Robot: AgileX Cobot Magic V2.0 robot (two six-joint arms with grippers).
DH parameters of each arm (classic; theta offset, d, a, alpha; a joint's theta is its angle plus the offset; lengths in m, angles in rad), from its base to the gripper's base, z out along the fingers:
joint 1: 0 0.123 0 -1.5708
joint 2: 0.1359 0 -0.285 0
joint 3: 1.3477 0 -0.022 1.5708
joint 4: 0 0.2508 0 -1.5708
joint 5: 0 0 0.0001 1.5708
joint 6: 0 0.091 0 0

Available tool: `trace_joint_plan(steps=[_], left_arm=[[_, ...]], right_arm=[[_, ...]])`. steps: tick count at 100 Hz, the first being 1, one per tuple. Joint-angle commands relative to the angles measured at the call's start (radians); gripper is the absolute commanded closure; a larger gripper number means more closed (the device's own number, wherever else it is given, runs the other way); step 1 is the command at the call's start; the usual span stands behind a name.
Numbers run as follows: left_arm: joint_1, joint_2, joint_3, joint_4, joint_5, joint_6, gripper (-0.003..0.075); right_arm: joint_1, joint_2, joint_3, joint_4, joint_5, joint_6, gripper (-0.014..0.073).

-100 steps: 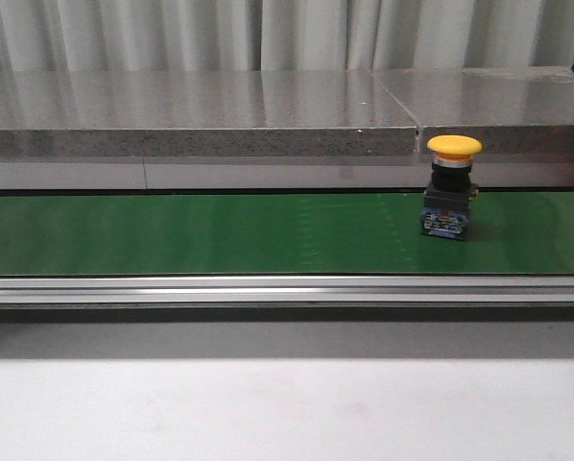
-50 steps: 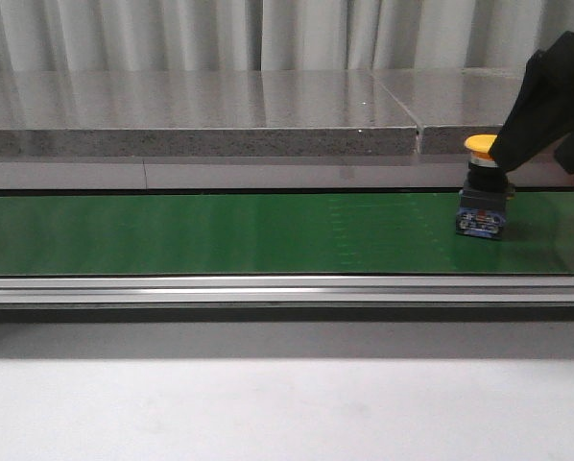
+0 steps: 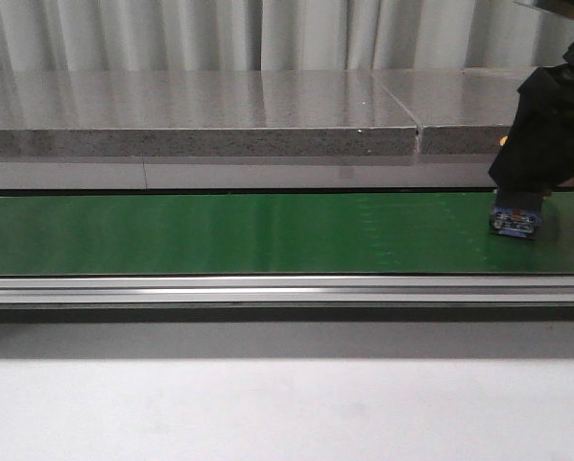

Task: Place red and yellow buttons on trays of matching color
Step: 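Lower the right gripper onto the yellow button on the belt and grasp, then carry the yellow button into the yellow tray and open the right gripper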

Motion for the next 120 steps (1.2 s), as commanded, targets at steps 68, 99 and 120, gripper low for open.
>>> trace_joint_plan(steps=[68,99,120], left_arm=[[-0.008,0.005,-0.028,0.000,-0.073,-0.002,0.0739],[-0.008,0.005,-0.028,0.000,-0.073,-0.002,0.0739],[-0.008,0.005,-0.028,0.000,-0.073,-0.002,0.0739]], right_arm=[[-0.115,-0.202,-0.023,-0.186,-0.036,0.288,0.0422],[-0.375,-0.311,-0.021,-0.235,0.056,0.475,0.0422],[-0.534,-0.366,0.043,-0.263,0.055,0.542,0.0422]])
